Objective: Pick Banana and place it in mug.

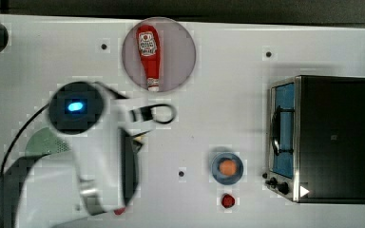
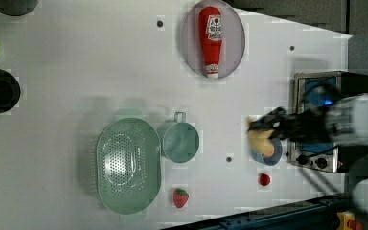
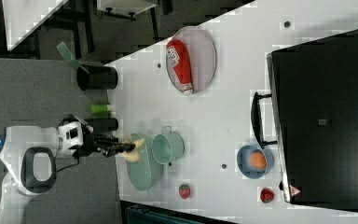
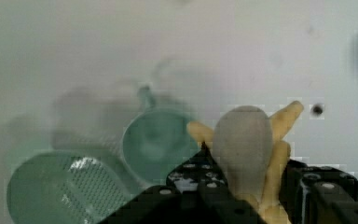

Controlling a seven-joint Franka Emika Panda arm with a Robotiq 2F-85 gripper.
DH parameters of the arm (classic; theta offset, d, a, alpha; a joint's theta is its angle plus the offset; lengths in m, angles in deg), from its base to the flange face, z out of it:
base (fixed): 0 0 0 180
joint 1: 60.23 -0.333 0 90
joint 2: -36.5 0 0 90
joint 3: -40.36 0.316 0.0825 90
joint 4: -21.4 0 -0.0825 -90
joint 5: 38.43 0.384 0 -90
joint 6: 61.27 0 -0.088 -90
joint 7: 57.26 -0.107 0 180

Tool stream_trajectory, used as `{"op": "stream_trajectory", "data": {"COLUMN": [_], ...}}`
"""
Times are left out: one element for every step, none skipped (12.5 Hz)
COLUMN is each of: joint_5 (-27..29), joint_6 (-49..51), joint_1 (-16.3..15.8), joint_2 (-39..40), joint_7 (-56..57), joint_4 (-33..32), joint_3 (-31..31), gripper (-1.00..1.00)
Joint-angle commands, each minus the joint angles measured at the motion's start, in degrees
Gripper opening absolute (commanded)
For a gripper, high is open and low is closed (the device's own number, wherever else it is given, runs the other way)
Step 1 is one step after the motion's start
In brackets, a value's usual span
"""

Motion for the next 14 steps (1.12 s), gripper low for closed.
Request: {"op": "stream_trajectory", "data": {"joint_5": [-0.3, -0.3, -0.3, -0.3, -0.4, -0.4, -0.4, -0.5, -0.9, -1.1, -1.1, -1.1, -1.1, -1.1], "joint_6": [-7.2, -10.8, -15.2, -19.0, -22.5, -25.4, -27.6, -28.9, -29.7, -30.0, -30.9, -31.7, -31.7, -31.7], "joint_1": [-1.1, -1.1, -1.1, -1.1, -1.2, -1.2, -1.2, -1.2, -1.2, -1.2, -1.2, -1.2, -1.2, -1.2], "joint_2": [1.2, 2.3, 3.5, 4.8, 6.3, 7.9, 9.5, 11.0, 12.3, 13.4, 14.1, 14.5, 14.5, 14.5], "joint_7": [-14.5, -15.3, -16.1, -17.2, -18.4, -19.4, -20.4, -21.0, -21.1, -21.1, -21.1, -21.1, -21.1, -21.1], "joint_4": [-2.6, -4.5, -6.4, -8.3, -10.0, -11.1, -11.5, -11.5, -11.5, -11.6, -11.5, -11.5, -11.5, -11.5], "joint_3": [2.9, 4.0, 4.8, 5.4, 5.9, 6.2, 6.3, 6.2, 6.2, 6.2, 6.2, 6.2, 6.1, 6.2], "gripper": [-0.28, -0.28, -0.28, -0.28, -0.28, -0.28, -0.28, -0.28, -0.20, 0.01, 0.22, 0.44, 0.67, 0.90]}}
